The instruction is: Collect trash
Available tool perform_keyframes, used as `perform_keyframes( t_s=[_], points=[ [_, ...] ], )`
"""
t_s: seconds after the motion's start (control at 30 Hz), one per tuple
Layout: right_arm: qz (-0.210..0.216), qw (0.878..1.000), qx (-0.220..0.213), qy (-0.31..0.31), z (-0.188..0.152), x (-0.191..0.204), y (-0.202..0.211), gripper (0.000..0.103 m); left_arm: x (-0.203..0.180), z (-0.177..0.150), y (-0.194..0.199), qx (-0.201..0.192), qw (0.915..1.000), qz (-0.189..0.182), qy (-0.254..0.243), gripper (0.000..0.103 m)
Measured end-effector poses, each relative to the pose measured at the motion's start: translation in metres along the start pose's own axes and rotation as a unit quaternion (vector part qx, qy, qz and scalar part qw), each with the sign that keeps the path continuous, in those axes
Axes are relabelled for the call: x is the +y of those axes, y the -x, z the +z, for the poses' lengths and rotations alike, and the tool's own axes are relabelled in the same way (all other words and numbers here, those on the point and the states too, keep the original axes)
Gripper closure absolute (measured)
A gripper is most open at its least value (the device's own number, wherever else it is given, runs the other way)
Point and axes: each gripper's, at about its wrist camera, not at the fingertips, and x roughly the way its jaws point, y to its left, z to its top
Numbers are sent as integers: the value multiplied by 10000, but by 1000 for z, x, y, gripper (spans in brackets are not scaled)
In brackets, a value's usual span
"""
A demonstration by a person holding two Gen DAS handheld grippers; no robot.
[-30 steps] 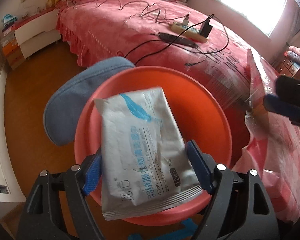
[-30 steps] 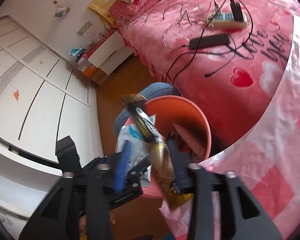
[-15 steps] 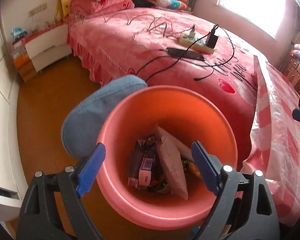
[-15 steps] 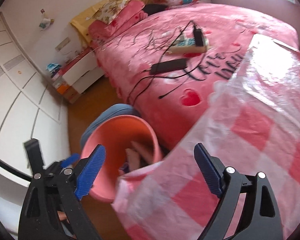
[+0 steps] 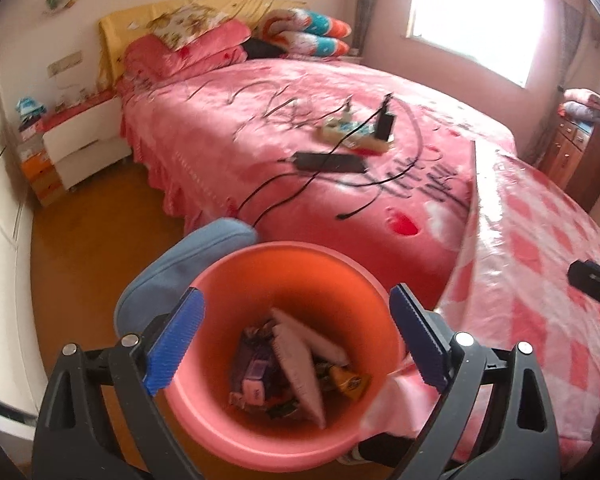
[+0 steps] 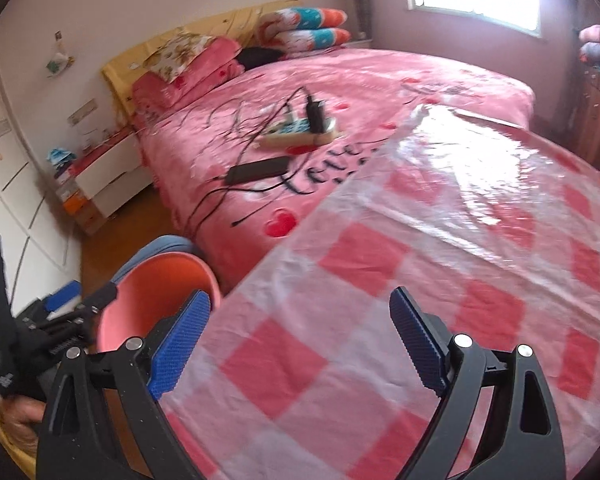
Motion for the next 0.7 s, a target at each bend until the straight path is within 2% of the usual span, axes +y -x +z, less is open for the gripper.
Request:
perform_keyframes(
  t_s=[0.27,0.7],
  points=[
    [-477,9983,-306,-169,-11,-35,29,13,-50,12,18,-244,9986,-349,-324,8],
    [-936,9912,-738,-570,-29,-95,69,13,-127,7,35,-308,9928,-947,-665,7]
  ],
)
